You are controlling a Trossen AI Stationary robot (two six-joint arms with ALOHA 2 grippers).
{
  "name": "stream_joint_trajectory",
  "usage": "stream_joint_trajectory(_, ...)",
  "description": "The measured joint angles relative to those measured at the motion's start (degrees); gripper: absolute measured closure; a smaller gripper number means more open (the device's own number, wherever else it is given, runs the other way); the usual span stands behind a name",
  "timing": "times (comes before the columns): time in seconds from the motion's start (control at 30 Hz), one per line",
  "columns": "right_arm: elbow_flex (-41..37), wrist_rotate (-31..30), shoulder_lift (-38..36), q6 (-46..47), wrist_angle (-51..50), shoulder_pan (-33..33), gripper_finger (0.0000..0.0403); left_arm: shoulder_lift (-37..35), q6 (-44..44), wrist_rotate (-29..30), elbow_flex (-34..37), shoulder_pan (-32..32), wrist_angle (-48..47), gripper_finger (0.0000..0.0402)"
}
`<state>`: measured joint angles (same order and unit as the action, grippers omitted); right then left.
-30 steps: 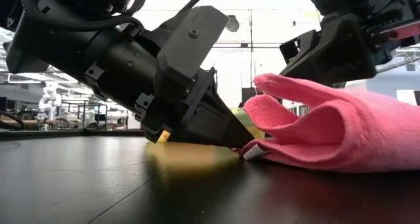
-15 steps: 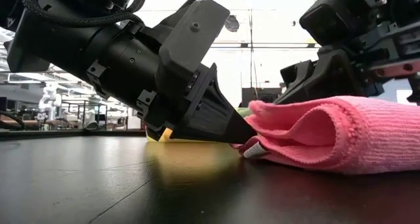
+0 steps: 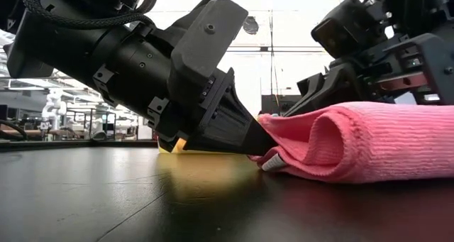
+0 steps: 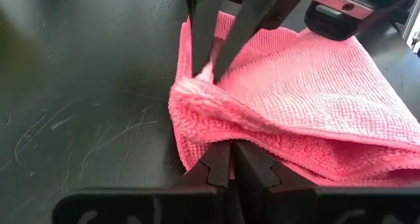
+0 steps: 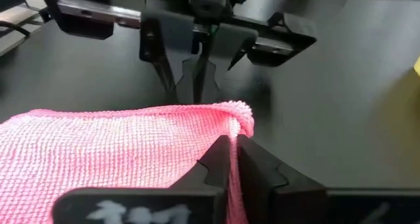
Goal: Fold microfiber towels
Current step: Fold the pink microfiber cloth
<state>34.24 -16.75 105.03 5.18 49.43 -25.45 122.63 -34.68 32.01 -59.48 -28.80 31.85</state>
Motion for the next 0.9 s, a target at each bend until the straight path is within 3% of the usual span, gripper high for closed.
stream_joint_trajectory(0.17,0.0,0.0,0.0,1.8,-2.1,0.2,0.0331,0.0,0.0,0.0,0.0,0.0,0.1,0.0398)
stream_joint_trajectory(0.47,0.0,0.3,-1.2,3.1,-2.4,0.8,0.0242,-1.3,-0.3,-2.1,0.0,-0.6,-2.0,0.0381)
stream_joint_trajectory(0.6,0.1,0.5,-5.3,3.3,-5.8,0.4,0.0235,-4.0,-3.0,-3.0,0.0,-2.2,-10.3,0.0397)
stream_joint_trajectory(0.73,0.1,2.4,-10.6,4.7,-11.0,-0.9,0.0234,-6.6,-4.9,2.4,0.0,-4.0,-15.3,0.0390)
stream_joint_trajectory(0.9,-0.2,8.0,-15.1,6.5,-17.1,-3.5,0.0250,-7.5,0.1,5.6,0.0,-4.9,-8.3,0.0390)
